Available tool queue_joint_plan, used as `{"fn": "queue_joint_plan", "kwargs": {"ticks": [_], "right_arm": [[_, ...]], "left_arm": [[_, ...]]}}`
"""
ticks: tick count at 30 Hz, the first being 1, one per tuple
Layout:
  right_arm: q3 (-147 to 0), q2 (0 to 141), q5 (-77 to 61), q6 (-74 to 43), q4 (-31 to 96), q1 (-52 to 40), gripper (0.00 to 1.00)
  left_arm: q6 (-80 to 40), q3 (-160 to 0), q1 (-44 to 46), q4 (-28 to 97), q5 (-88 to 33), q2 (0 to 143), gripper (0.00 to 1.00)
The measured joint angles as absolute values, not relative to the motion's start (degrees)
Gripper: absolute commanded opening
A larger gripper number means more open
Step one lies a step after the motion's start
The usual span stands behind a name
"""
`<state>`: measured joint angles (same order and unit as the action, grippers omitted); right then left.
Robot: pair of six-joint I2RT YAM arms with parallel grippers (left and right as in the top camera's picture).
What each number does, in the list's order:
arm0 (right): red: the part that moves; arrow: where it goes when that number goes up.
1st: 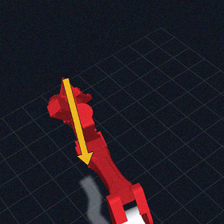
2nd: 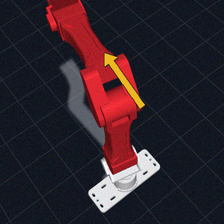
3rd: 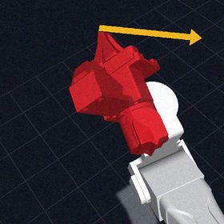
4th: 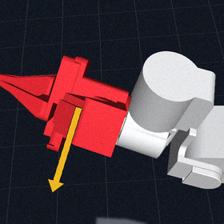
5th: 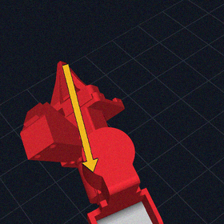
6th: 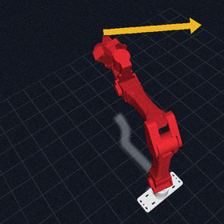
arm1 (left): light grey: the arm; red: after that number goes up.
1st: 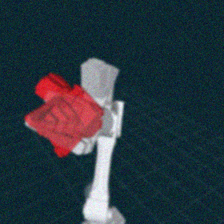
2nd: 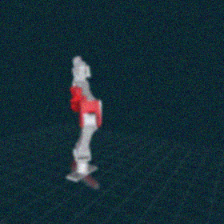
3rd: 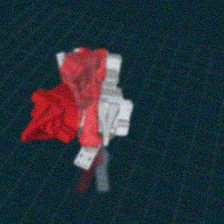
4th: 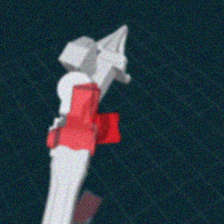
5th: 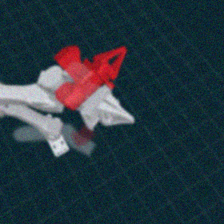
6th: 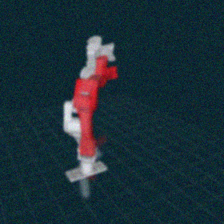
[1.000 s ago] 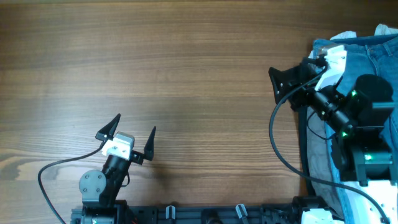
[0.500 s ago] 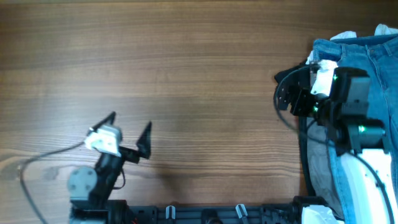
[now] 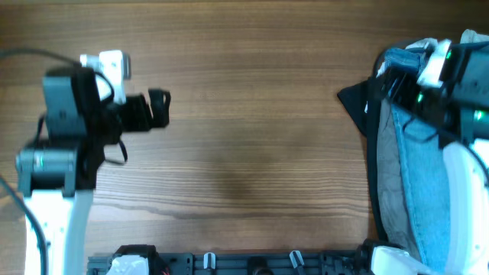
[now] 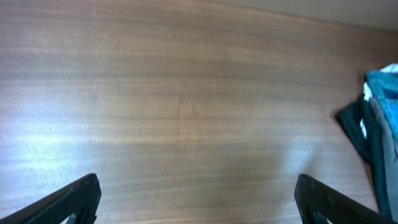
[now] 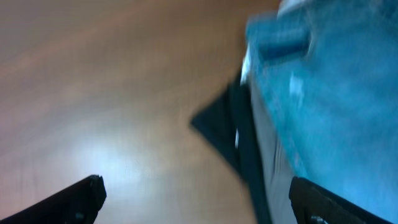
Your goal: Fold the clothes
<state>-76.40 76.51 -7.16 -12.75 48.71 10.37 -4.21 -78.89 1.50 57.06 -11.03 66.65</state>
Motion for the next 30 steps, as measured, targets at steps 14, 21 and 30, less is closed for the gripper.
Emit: {"fn": "queue_joint_plan", "kwargs": {"ticks": [14, 21, 30], "right_arm": [[-80.7, 106.2, -3.5, -13.5, 32.4, 10.7, 0.93], [-80.7, 112.0, 4.0, -13.5, 25.4, 11.0, 0.79], [-80.7, 117.2, 6.4, -13.6, 23.1, 14.0, 0.54]], "left_arm": [[-4.5, -83.4, 1.5, 60.7, -25.5, 76.4, 1.0], [-4.9, -83.4, 1.5, 62.8, -26.7, 77.3, 0.96], [-5.1, -83.4, 1.5, 62.8, -26.9, 77.3, 0.95]]}}
